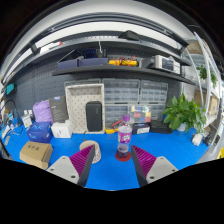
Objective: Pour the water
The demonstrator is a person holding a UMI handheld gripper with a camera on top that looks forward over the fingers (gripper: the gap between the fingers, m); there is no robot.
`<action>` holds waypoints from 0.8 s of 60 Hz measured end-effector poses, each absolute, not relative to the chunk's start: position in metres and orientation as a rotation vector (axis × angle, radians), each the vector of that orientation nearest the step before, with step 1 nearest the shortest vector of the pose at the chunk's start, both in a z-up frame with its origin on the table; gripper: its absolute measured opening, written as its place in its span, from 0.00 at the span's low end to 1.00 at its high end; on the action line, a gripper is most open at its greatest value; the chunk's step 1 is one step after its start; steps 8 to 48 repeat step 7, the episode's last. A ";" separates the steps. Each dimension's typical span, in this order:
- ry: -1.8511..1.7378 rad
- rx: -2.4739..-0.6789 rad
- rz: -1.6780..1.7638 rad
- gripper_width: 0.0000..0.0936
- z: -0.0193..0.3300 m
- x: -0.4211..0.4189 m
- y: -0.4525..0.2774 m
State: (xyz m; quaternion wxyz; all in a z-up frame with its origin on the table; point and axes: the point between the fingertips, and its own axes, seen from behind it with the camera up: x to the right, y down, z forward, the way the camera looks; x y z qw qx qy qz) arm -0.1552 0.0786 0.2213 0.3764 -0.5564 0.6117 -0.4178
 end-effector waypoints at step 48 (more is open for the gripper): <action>1.572 -1.425 -1.062 0.77 0.221 -0.159 0.083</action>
